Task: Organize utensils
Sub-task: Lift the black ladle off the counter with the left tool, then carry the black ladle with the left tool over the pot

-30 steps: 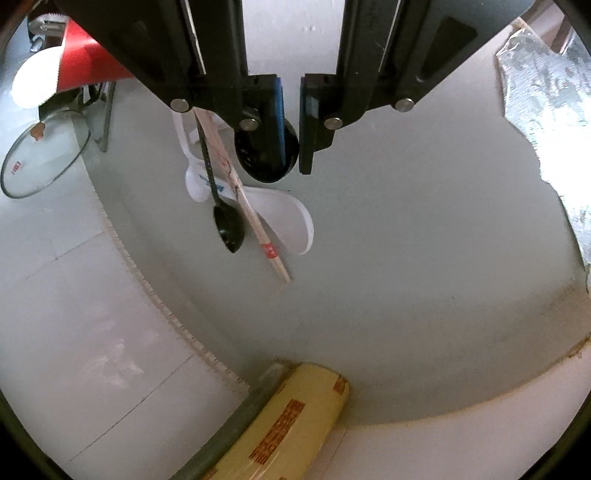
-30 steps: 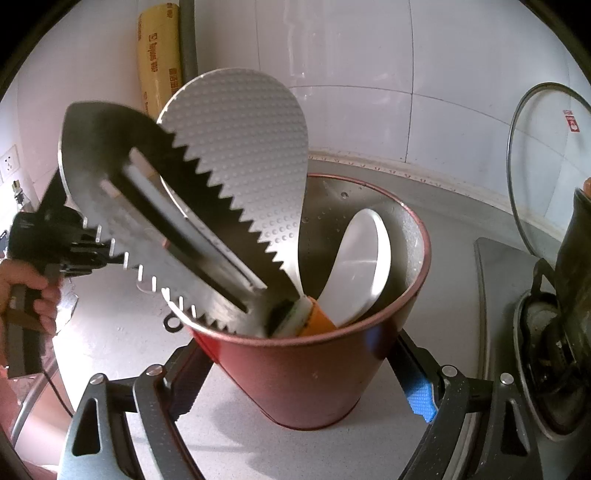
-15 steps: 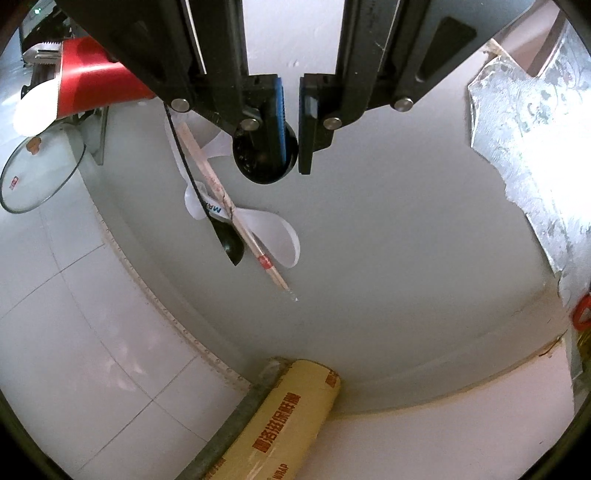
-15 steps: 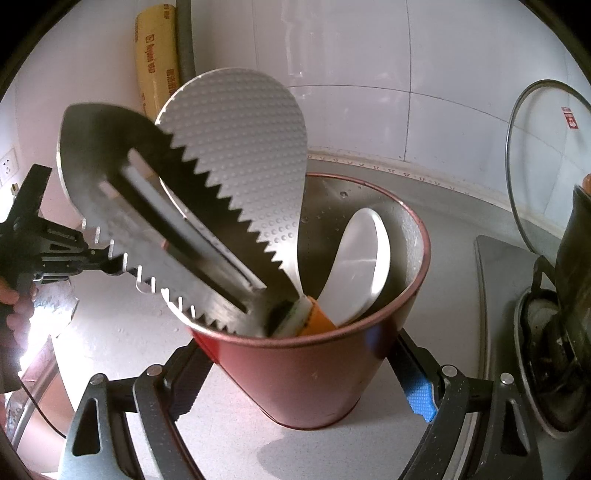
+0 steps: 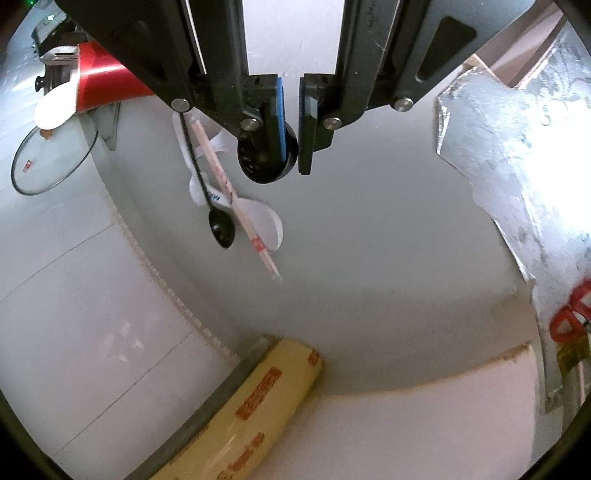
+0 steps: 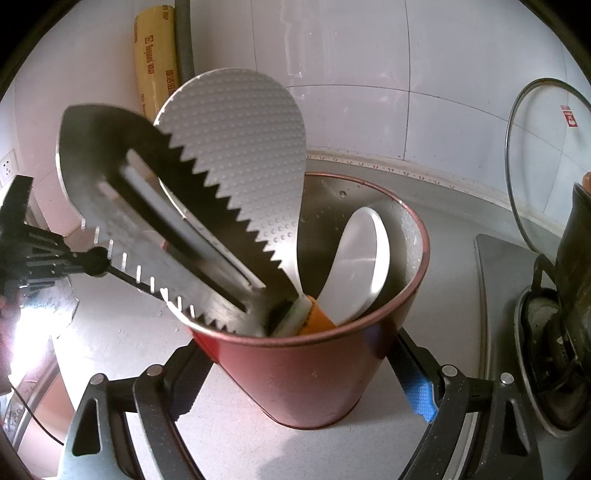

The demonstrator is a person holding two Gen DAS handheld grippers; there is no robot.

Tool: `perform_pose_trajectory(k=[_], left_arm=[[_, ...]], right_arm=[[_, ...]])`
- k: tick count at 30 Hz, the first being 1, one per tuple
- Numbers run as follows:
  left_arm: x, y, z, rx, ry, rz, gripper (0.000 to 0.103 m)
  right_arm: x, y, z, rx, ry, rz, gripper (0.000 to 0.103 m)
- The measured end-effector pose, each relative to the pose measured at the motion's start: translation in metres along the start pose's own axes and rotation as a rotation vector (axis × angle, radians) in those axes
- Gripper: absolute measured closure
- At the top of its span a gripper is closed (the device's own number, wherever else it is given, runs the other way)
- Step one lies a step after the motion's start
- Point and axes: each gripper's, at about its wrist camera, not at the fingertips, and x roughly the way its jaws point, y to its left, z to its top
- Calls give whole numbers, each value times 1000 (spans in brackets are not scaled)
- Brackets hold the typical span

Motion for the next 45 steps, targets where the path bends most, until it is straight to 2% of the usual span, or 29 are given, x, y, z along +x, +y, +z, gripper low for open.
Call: perform_pose_trajectory(k=[15,22,26,35,45], left_arm=[[-94,-23,11,137,-224,43,98],[-135,-46,12,204,-318,0,98],[-160,-64,9,264,-368,-49,98],[-185,-112,0,411,-411,-148,98],[-188,-158,-16,592,-438,-155,98]], right_arm=[[0,-1,1,-1,0,2,12],[0,-2,1,-2,1,2,12],[0,-2,1,-5,2,0,12],[-3,0,0,3,1,0,12],[-1,-2,2,3,4,4,12]])
